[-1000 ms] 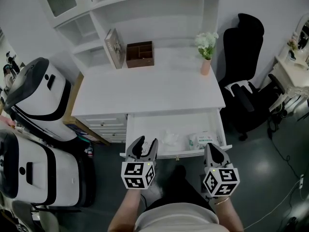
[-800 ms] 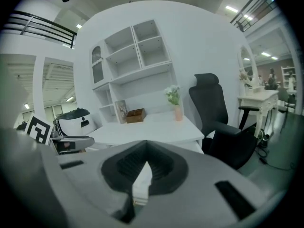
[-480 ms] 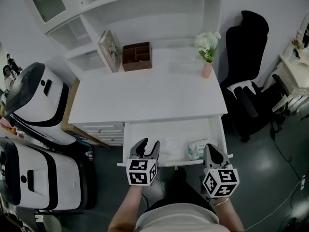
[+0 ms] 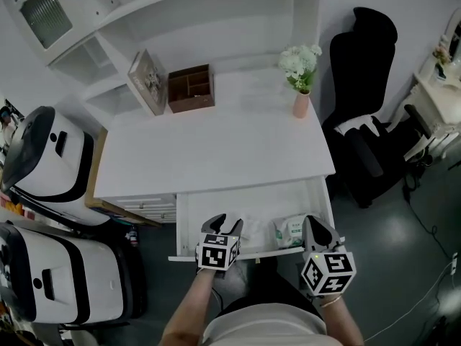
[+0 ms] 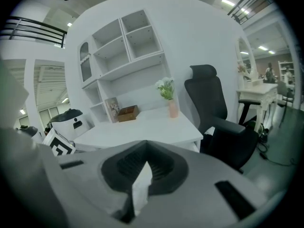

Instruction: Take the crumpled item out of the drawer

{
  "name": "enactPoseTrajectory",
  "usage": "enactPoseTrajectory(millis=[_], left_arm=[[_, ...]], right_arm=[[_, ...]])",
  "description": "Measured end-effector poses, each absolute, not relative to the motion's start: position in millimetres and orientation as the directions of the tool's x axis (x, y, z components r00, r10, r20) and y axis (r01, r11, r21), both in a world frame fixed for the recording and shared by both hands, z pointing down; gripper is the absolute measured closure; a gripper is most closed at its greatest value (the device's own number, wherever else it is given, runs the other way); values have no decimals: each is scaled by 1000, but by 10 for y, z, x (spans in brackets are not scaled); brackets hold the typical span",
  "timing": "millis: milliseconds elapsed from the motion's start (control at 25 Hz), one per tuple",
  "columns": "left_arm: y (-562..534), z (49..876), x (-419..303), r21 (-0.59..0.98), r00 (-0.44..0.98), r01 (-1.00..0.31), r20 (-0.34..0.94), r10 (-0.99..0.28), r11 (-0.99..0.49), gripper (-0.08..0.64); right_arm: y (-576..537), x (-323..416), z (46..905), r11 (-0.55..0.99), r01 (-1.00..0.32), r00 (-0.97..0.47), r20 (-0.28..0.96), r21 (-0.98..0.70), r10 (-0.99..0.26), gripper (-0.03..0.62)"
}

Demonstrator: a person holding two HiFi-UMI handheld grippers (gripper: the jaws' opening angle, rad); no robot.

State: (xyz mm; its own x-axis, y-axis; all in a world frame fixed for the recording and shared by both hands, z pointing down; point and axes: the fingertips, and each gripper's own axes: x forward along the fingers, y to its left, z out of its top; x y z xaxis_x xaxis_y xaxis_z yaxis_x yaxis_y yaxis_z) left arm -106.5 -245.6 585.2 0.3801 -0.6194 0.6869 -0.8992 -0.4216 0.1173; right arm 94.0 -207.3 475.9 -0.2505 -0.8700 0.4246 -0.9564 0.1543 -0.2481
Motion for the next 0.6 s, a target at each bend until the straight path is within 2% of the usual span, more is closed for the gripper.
enactPoseTrajectory(millis=[600], left_arm=[[-2519, 6729, -833, 131, 338, -849, 879, -336, -513, 368]], right_arm=[[-2265, 1137, 4943, 110, -960, -224, 471, -257, -853, 591]])
